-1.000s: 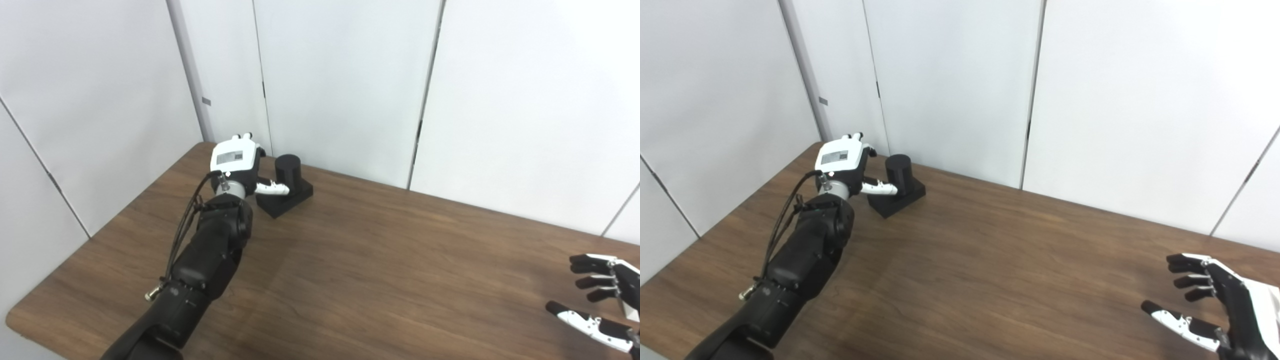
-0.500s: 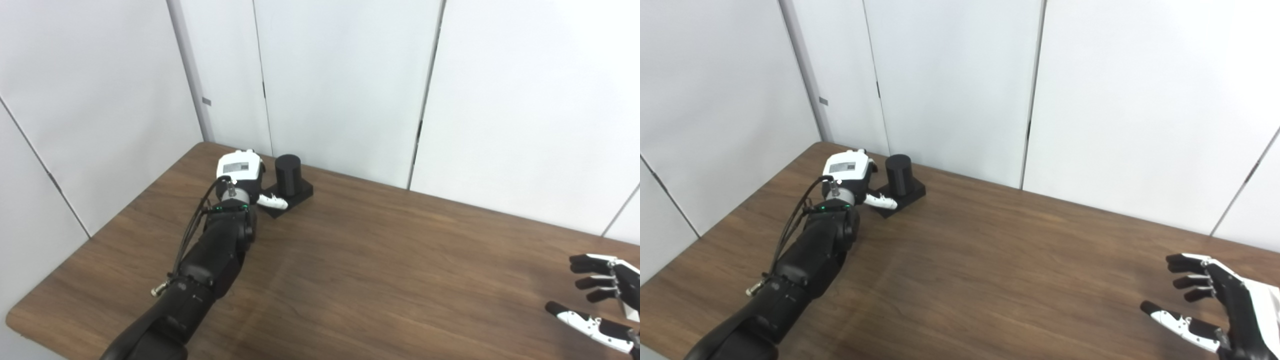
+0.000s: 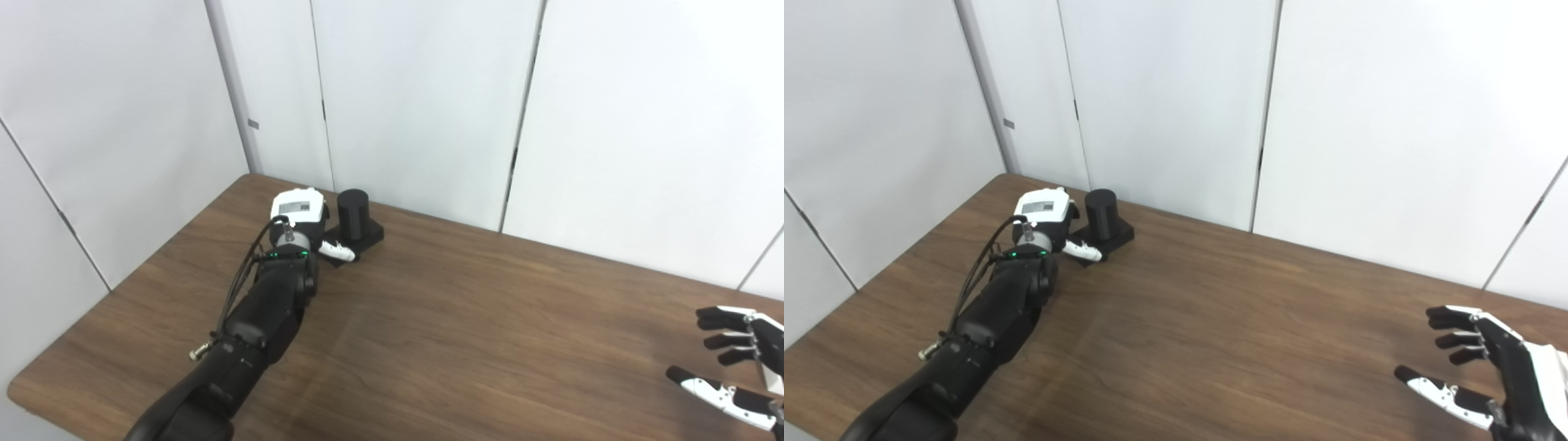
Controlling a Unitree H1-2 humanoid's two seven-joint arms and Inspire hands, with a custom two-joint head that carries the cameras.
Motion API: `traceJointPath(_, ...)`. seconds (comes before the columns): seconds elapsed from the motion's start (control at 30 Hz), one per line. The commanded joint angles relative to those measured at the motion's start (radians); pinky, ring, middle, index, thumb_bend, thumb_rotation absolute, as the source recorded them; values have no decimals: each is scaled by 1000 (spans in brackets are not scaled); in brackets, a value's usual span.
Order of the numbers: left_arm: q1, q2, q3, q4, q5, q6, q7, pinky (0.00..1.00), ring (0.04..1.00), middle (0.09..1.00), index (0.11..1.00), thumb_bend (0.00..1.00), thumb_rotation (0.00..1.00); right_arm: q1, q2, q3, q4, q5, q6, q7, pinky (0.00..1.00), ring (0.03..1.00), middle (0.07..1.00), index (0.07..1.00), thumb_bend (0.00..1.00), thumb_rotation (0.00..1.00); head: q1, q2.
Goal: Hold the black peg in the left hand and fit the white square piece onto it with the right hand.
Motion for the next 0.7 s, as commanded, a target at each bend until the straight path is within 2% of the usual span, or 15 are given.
traceJointPath(0.0,-62,30,-3,10,3,4,33,927,1000,1000,733,1000,525,-21,-4,-8,-51,-6,5,0,484,578,643,640,583,0,-2,2)
traceJointPath(0.33,-94,37,-37,127,-32,3,91,944,1000,1000,780,1000,516,-12,-3,-8,-73,-8,16,3,470,559,638,637,583,0,-15,4)
traceJointPath(0.43,-101,40,-48,160,-61,2,115,956,1000,1000,822,1000,508,-10,-3,-7,-66,-9,4,-3,467,554,631,634,593,0,-16,4)
traceJointPath(0.67,-116,54,-88,199,-93,0,146,916,1000,997,826,994,507,-8,-5,-8,-64,-7,0,-3,462,559,635,634,585,0,-18,6)
